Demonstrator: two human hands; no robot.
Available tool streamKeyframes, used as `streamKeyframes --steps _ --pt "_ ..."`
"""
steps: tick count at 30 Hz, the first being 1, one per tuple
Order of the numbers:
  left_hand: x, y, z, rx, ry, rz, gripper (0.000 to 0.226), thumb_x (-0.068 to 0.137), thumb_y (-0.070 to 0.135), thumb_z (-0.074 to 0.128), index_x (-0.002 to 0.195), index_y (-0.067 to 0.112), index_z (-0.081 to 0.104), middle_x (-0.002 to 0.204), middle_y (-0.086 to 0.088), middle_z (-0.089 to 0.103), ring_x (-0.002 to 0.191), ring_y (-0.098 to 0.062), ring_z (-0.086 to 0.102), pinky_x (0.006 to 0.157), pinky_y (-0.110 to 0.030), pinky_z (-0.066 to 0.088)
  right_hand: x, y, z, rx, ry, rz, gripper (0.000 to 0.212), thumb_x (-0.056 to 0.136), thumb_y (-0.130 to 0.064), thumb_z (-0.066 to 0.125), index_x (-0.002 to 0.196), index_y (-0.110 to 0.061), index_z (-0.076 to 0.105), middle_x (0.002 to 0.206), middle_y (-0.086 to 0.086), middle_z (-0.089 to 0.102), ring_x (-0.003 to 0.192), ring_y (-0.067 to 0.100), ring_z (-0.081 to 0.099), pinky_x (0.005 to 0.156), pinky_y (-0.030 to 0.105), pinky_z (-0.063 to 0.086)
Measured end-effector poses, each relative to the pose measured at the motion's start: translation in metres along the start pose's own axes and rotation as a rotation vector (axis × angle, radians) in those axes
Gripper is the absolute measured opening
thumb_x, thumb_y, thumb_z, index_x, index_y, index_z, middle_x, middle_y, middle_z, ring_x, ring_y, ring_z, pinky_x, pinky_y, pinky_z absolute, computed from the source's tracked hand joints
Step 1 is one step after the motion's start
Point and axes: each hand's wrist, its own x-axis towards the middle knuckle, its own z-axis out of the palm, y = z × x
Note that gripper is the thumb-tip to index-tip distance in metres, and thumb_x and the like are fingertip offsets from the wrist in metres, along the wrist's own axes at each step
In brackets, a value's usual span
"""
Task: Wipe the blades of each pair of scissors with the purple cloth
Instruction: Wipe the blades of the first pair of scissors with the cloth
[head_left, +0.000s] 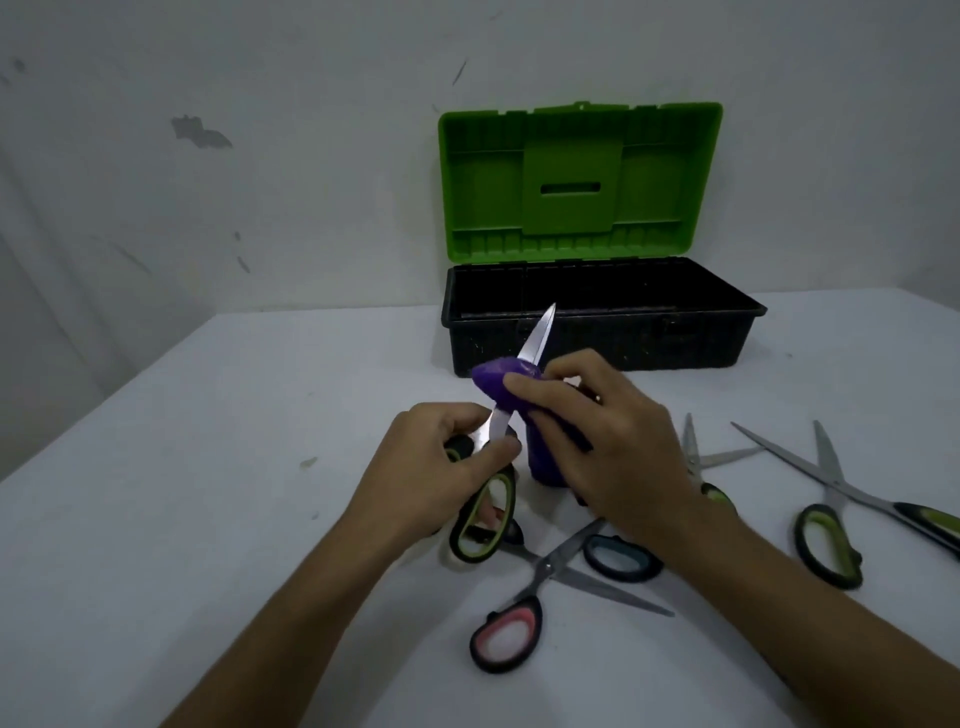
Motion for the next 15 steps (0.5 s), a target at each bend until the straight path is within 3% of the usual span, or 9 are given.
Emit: streamKeyframes --steps 4,7,11,13,15 --pt "0.0 0.002 -0.004 -0.071 -0.017 -0.02 0.01 0.09 0.022 0.068 0.098 0.018 0.071 0.079 -0.003 0.077 0.049 -0.023 0.07 0.06 -0.039 0.061 0.005 0.024 -0.005 -0.031 0.092 0.187 0.029 0.094 -0.017 0.056 0.123 -0.012 0.059 0.108 0.007 0.056 0.085 0.013 0.053 0.062 0.028 0.052" --pt "0.002 -0.001 -0.001 -0.089 -0.059 -0.067 0.032 0.085 0.029 0.074 0.115 0.027 0.063 0.094 -0.004 0.075 0.057 -0.024 0.073 0.072 -0.037 0.061 -0.003 0.035 -0.011 -0.052 0.106 0.264 0.033 0.092 -0.01 0.061 0.125 -0.01 0.058 0.11 0.008 0.055 0.085 0.016 0.054 0.059 0.032 0.053" --pt "0.004 -0.007 -0.002 -0.11 -0.092 -0.149 0.085 0.059 0.053 0.08 0.134 0.045 0.041 0.117 0.0 0.07 0.096 -0.028 0.071 0.091 -0.047 0.056 -0.004 0.023 -0.016 -0.014 0.084 0.091 0.034 0.092 -0.016 0.059 0.126 -0.013 0.057 0.11 0.011 0.056 0.085 0.015 0.053 0.061 0.024 0.051" --pt "0.004 -0.008 -0.001 -0.104 -0.077 -0.153 0.092 0.064 0.04 0.086 0.14 0.043 0.034 0.114 0.005 0.068 0.109 -0.02 0.065 0.095 -0.039 0.053 -0.003 0.012 -0.012 0.019 0.014 -0.062 0.032 0.094 -0.021 0.055 0.126 -0.016 0.055 0.109 0.012 0.057 0.085 0.015 0.053 0.065 0.02 0.048" --pt "0.003 -0.007 -0.001 -0.108 -0.045 -0.128 0.095 0.07 0.024 0.086 0.145 0.038 0.03 0.104 0.013 0.064 0.106 -0.011 0.062 0.09 -0.026 0.049 -0.004 0.005 -0.007 -0.001 -0.084 -0.183 0.031 0.094 -0.022 0.054 0.125 -0.02 0.057 0.11 0.011 0.058 0.087 0.018 0.056 0.065 0.023 0.052"
